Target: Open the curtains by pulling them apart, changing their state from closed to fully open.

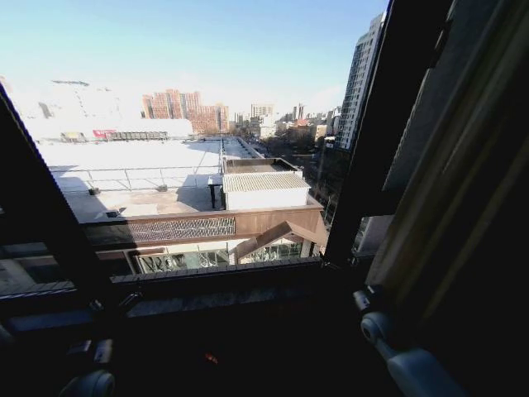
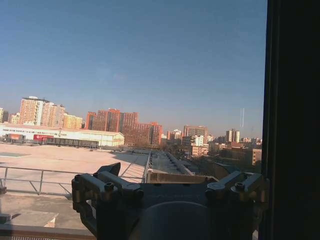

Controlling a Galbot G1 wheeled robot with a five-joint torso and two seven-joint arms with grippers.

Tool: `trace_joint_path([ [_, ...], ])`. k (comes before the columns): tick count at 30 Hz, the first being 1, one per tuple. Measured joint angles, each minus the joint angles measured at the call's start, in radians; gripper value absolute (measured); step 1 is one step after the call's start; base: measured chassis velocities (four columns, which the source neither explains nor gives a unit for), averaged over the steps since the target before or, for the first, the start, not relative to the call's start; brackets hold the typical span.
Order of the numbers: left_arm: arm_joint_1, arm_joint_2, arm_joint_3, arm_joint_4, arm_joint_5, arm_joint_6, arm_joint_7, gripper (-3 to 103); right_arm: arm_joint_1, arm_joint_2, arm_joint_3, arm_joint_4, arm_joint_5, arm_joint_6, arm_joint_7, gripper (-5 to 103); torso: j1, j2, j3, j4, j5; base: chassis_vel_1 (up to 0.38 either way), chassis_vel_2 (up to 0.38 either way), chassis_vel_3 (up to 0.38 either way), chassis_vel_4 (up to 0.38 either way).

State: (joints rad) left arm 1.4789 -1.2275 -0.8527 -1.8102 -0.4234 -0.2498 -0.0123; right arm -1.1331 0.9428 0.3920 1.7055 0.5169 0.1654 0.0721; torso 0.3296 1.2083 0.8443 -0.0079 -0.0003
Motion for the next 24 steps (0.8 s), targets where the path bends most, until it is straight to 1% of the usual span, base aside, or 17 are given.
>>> trace_joint_path([
  [4, 0.000, 0.000, 0.000, 0.000, 0.000, 0.000, 0.000, 100, 0.000, 0.000, 0.000, 0.000, 0.000, 0.000, 0.000, 100, 0.000, 0.000, 0.000, 0.0000, 0.0007, 0.376, 0.339, -0.370, -0.327],
  [7, 0.000, 0.000, 0.000, 0.000, 0.000, 0.000, 0.000, 100, 0.000, 0.000, 0.000, 0.000, 0.000, 0.000, 0.000, 100, 0.000, 0.000, 0.000, 0.0000, 0.0000, 0.364, 0.340, -0.371, -0.333],
  [9, 0.000, 0.000, 0.000, 0.000, 0.000, 0.000, 0.000, 100, 0.000, 0.000, 0.000, 0.000, 0.000, 0.000, 0.000, 100, 0.000, 0.000, 0.000, -0.0002, 0.0006, 0.369, 0.342, -0.351, -0.331],
  [13, 0.000, 0.000, 0.000, 0.000, 0.000, 0.000, 0.000, 100, 0.000, 0.000, 0.000, 0.000, 0.000, 0.000, 0.000, 100, 0.000, 0.000, 0.000, 0.0000, 0.0000, 0.382, 0.331, -0.381, -0.322],
  [21, 0.000, 0.000, 0.000, 0.000, 0.000, 0.000, 0.000, 100, 0.000, 0.000, 0.000, 0.000, 0.000, 0.000, 0.000, 100, 0.000, 0.000, 0.000, 0.0000, 0.0007, 0.377, 0.339, -0.394, -0.336],
  [23, 0.000, 0.000, 0.000, 0.000, 0.000, 0.000, 0.000, 100, 0.000, 0.000, 0.000, 0.000, 0.000, 0.000, 0.000, 100, 0.000, 0.000, 0.000, -0.0001, -0.0009, 0.377, 0.315, -0.386, -0.335],
  [24, 0.000, 0.000, 0.000, 0.000, 0.000, 0.000, 0.000, 100, 0.000, 0.000, 0.000, 0.000, 0.000, 0.000, 0.000, 100, 0.000, 0.000, 0.000, 0.0001, -0.0003, 0.390, 0.341, -0.385, -0.317],
])
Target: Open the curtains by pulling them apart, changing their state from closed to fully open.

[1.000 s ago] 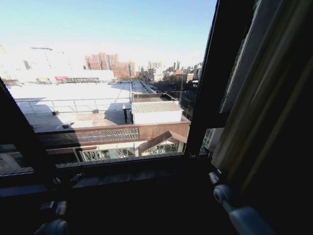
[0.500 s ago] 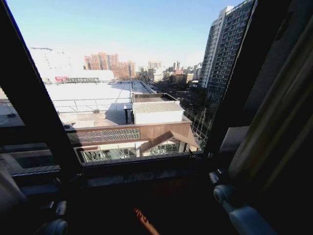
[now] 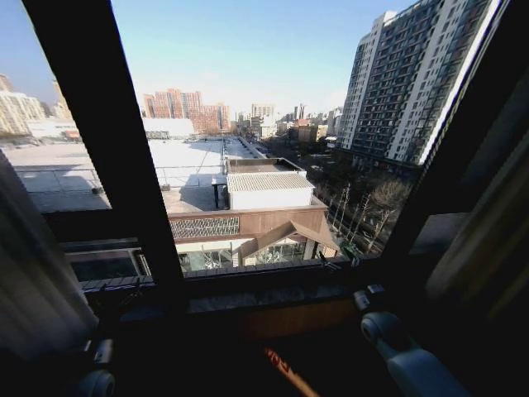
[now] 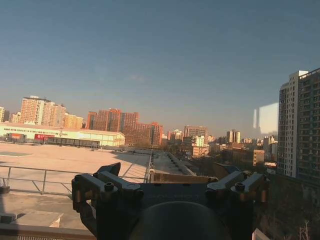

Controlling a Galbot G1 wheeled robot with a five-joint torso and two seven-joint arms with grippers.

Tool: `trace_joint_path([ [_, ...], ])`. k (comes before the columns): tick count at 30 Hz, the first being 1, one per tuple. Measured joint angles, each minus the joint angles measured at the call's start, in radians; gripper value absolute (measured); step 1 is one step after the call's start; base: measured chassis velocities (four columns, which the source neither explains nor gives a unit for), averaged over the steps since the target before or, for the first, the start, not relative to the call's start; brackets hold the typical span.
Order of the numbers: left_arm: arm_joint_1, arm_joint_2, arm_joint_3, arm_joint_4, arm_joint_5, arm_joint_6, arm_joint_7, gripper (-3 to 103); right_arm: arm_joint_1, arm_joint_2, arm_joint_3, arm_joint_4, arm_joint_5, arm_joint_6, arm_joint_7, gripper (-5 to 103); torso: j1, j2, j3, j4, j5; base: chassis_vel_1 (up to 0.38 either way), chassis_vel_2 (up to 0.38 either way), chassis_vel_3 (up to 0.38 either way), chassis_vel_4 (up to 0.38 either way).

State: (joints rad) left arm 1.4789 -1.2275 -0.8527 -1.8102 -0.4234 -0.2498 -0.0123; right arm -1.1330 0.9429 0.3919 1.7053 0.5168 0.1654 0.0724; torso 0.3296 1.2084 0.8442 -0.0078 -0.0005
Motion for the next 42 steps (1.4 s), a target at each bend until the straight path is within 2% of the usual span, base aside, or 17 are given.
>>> trace_joint_path([
  [3, 0.000, 0.000, 0.000, 0.000, 0.000, 0.000, 0.000, 100, 0.000, 0.000, 0.000, 0.000, 0.000, 0.000, 0.000, 100, 0.000, 0.000, 0.000, -0.0001, 0.0013, 0.393, 0.311, -0.394, -0.323],
  [8, 0.000, 0.000, 0.000, 0.000, 0.000, 0.000, 0.000, 100, 0.000, 0.000, 0.000, 0.000, 0.000, 0.000, 0.000, 100, 0.000, 0.000, 0.000, -0.0001, 0.0001, 0.334, 0.325, -0.337, -0.349],
  [12, 0.000, 0.000, 0.000, 0.000, 0.000, 0.000, 0.000, 100, 0.000, 0.000, 0.000, 0.000, 0.000, 0.000, 0.000, 100, 0.000, 0.000, 0.000, -0.0002, 0.0012, 0.366, 0.332, -0.355, -0.342],
  [17, 0.000, 0.000, 0.000, 0.000, 0.000, 0.000, 0.000, 100, 0.000, 0.000, 0.000, 0.000, 0.000, 0.000, 0.000, 100, 0.000, 0.000, 0.000, 0.0001, -0.0006, 0.216, 0.240, -0.225, -0.237],
  [25, 0.000, 0.000, 0.000, 0.000, 0.000, 0.000, 0.000, 100, 0.000, 0.000, 0.000, 0.000, 0.000, 0.000, 0.000, 100, 0.000, 0.000, 0.000, -0.0004, 0.0016, 0.033, 0.024, -0.009, -0.033],
  [34, 0.000, 0.000, 0.000, 0.000, 0.000, 0.000, 0.000, 100, 0.000, 0.000, 0.000, 0.000, 0.000, 0.000, 0.000, 100, 0.000, 0.000, 0.000, -0.0002, -0.0003, -0.021, -0.043, 0.006, 0.030],
  [42, 0.000, 0.000, 0.000, 0.000, 0.000, 0.000, 0.000, 100, 0.000, 0.000, 0.000, 0.000, 0.000, 0.000, 0.000, 100, 0.000, 0.000, 0.000, -0.0001, 0.0007, 0.000, 0.000, 0.000, 0.000],
])
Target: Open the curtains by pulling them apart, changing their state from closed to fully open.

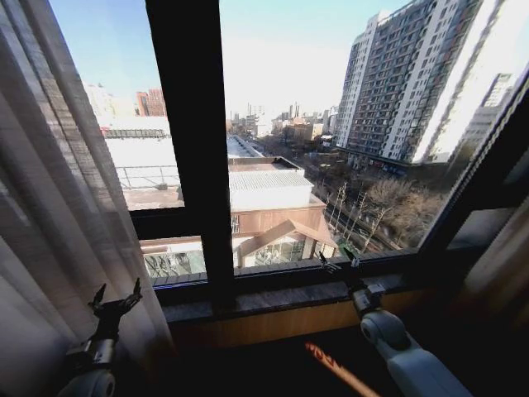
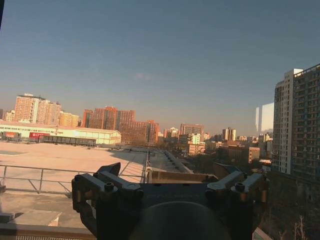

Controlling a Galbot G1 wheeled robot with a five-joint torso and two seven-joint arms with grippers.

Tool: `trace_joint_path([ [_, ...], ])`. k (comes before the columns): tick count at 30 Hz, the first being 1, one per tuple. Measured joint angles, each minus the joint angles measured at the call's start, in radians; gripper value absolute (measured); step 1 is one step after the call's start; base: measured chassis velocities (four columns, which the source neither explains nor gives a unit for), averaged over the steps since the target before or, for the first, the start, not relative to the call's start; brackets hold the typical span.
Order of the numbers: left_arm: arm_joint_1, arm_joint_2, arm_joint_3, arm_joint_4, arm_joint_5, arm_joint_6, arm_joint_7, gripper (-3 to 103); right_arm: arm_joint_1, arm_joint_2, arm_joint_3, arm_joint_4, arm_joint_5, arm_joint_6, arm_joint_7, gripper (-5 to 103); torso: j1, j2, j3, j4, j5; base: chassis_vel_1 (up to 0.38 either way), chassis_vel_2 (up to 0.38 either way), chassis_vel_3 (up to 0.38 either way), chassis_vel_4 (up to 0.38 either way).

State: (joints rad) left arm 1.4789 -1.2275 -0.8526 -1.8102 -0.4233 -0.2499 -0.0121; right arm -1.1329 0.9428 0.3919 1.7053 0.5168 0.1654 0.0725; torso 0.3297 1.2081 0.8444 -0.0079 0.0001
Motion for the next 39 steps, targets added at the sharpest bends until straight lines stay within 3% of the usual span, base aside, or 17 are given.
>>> trace_joint_path([
  [39, 0.000, 0.000, 0.000, 0.000, 0.000, 0.000, 0.000, 100, 0.000, 0.000, 0.000, 0.000, 0.000, 0.000, 0.000, 100, 0.000, 0.000, 0.000, -0.0001, -0.0001, -0.014, -0.017, 0.014, 0.017],
])
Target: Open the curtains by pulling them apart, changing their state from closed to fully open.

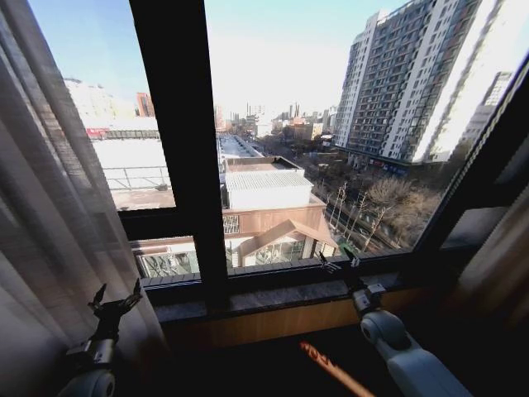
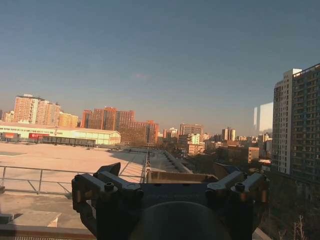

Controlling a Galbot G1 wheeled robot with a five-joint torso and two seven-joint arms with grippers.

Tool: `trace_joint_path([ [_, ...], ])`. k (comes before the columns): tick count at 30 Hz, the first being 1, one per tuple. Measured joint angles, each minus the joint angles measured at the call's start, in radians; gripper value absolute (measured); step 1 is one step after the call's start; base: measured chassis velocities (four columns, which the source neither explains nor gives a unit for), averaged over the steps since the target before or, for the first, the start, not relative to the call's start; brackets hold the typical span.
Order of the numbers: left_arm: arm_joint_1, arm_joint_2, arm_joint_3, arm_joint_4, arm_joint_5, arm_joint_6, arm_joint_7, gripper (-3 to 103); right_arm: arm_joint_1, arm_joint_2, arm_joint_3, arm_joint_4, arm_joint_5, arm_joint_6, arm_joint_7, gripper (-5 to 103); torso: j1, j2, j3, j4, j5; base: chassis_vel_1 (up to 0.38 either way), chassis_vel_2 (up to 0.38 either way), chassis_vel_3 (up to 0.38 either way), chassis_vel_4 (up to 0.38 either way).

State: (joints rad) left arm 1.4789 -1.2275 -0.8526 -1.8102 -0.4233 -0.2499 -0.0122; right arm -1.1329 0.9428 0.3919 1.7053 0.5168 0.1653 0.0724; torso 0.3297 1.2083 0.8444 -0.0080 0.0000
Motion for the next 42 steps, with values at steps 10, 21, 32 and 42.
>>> trace_joint_path([
  [10, 0.000, 0.000, 0.000, 0.000, 0.000, 0.000, 0.000, 100, 0.000, 0.000, 0.000, 0.000, 0.000, 0.000, 0.000, 100, 0.000, 0.000, 0.000, 0.0000, 0.0000, 0.000, 0.000, 0.000, 0.000],
  [21, 0.000, 0.000, 0.000, 0.000, 0.000, 0.000, 0.000, 100, 0.000, 0.000, 0.000, 0.000, 0.000, 0.000, 0.000, 100, 0.000, 0.000, 0.000, 0.0000, 0.0000, 0.000, 0.000, 0.000, 0.000],
  [32, 0.000, 0.000, 0.000, 0.000, 0.000, 0.000, 0.000, 100, 0.000, 0.000, 0.000, 0.000, 0.000, 0.000, 0.000, 100, 0.000, 0.000, 0.000, 0.0000, -0.0001, 0.000, 0.000, 0.000, 0.000],
  [42, 0.000, 0.000, 0.000, 0.000, 0.000, 0.000, 0.000, 100, 0.000, 0.000, 0.000, 0.000, 0.000, 0.000, 0.000, 100, 0.000, 0.000, 0.000, 0.0000, 0.0000, 0.000, 0.000, 0.000, 0.000],
])
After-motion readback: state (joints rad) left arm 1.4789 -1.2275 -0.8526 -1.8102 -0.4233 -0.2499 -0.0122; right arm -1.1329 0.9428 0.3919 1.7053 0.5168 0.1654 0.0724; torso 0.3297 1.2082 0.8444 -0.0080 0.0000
